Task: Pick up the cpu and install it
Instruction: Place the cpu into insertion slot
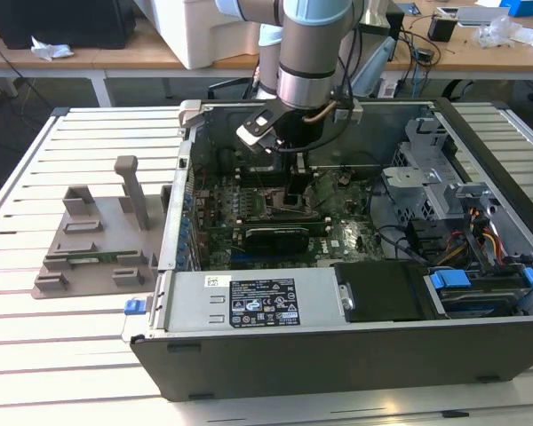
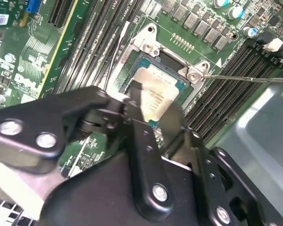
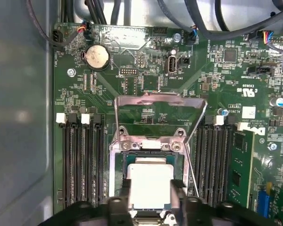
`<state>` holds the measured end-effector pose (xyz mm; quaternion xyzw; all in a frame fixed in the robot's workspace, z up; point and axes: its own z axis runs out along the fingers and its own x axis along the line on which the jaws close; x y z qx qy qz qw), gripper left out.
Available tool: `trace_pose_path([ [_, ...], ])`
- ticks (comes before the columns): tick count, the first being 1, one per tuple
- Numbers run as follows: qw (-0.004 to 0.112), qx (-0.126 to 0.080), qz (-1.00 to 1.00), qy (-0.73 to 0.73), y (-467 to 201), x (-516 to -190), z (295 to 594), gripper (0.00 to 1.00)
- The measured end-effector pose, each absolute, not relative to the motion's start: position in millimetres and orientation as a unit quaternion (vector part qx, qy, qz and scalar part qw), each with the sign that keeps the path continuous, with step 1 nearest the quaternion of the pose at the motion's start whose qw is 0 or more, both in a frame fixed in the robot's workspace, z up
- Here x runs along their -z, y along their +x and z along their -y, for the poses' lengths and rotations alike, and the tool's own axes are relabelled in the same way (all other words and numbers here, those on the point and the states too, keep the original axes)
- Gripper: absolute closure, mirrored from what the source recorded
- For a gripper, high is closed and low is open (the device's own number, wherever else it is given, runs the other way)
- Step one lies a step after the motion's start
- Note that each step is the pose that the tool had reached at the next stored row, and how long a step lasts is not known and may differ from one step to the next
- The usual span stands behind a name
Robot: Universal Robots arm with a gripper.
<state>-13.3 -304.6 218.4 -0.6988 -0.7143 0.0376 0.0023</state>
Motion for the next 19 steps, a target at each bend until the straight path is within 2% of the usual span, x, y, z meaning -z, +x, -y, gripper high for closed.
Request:
trace_pose_path([
  [1,0.002,-0.037,0.714,-0.699,-13.3,-218.4,304.6,0.59],
  [2,0.004,-0.036,0.714,-0.699,-13.3,-218.0,304.7,0.71],
  [3,0.009,-0.031,0.729,-0.683,-14.3,-215.1,305.2,0.89],
  [19,0.009,-0.029,0.757,-0.653,-8.3,-203.8,305.2,0.89],
])
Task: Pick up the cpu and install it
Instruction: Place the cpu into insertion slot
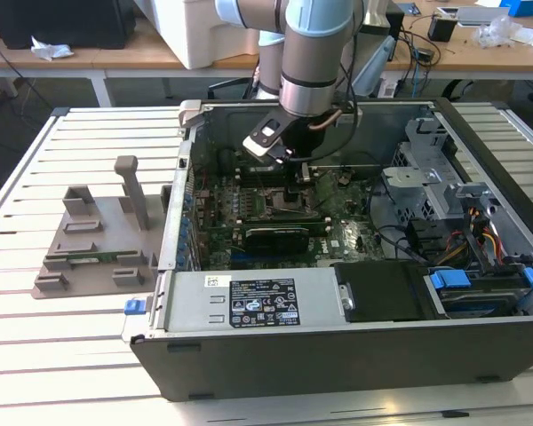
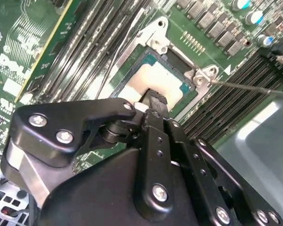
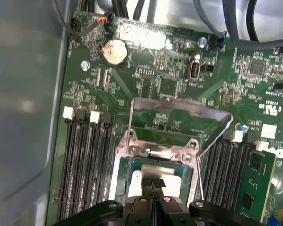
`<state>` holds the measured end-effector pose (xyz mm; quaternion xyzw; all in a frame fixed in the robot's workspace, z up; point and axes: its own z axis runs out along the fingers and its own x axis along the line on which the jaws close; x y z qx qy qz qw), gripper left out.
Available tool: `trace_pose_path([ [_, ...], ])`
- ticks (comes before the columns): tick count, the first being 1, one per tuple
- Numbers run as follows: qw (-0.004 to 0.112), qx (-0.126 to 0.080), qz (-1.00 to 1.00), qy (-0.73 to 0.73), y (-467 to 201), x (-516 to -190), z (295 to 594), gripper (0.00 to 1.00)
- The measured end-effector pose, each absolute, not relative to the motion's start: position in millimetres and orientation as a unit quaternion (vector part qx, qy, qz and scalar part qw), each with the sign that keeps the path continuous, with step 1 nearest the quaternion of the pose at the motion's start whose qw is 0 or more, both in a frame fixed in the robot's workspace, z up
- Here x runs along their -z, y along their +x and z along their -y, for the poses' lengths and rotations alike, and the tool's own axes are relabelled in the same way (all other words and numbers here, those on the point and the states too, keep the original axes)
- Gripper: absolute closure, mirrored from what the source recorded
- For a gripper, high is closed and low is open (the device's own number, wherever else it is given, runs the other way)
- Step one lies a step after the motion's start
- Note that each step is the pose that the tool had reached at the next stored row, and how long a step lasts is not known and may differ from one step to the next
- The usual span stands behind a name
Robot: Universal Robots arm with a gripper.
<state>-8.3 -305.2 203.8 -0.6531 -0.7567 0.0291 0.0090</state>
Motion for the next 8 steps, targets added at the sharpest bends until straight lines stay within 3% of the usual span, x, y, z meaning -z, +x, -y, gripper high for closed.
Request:
trace_pose_path([
  [8,0.009,-0.029,0.757,-0.653,-8.0,-245.3,305.2,0.89],
])
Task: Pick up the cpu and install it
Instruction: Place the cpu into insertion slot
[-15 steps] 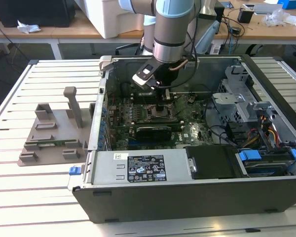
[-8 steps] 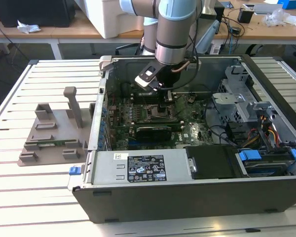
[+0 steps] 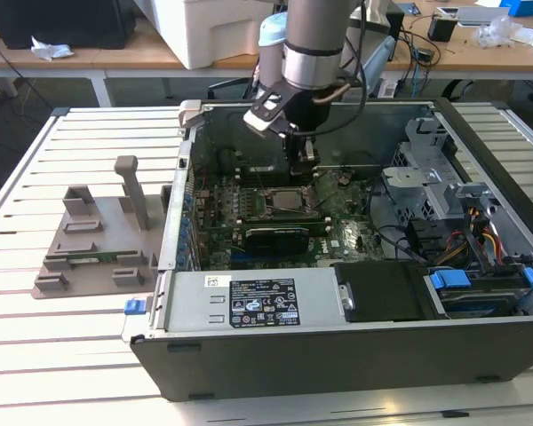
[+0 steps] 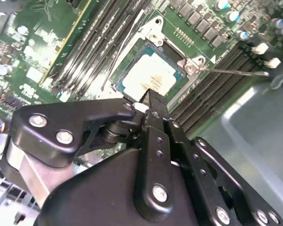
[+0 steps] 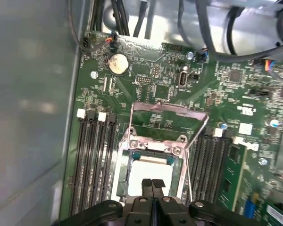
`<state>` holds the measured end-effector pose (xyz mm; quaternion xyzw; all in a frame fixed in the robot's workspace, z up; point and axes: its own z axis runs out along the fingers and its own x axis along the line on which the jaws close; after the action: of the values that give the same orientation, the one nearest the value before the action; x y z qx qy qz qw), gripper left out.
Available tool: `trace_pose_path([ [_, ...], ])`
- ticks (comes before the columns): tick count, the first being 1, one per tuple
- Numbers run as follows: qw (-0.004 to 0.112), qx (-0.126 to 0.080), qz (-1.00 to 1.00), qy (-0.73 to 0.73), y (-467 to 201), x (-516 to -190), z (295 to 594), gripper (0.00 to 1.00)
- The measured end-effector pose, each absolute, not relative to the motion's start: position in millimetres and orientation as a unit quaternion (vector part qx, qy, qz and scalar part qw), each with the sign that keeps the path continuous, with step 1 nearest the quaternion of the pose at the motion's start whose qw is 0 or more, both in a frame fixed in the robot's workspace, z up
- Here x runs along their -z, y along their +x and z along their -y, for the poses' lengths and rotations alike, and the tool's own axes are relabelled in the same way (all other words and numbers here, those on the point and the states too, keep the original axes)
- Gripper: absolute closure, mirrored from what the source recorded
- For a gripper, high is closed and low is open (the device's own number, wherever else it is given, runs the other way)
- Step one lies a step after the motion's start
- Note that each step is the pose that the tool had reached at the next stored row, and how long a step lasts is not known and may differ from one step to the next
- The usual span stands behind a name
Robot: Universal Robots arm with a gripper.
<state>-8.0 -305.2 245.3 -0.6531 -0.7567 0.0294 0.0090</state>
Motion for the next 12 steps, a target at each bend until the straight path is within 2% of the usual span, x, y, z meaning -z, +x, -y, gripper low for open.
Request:
trace_pose_path([
  [12,0.009,-0.029,0.757,-0.653,-8.0,-312.5,305.2,0.89],
])
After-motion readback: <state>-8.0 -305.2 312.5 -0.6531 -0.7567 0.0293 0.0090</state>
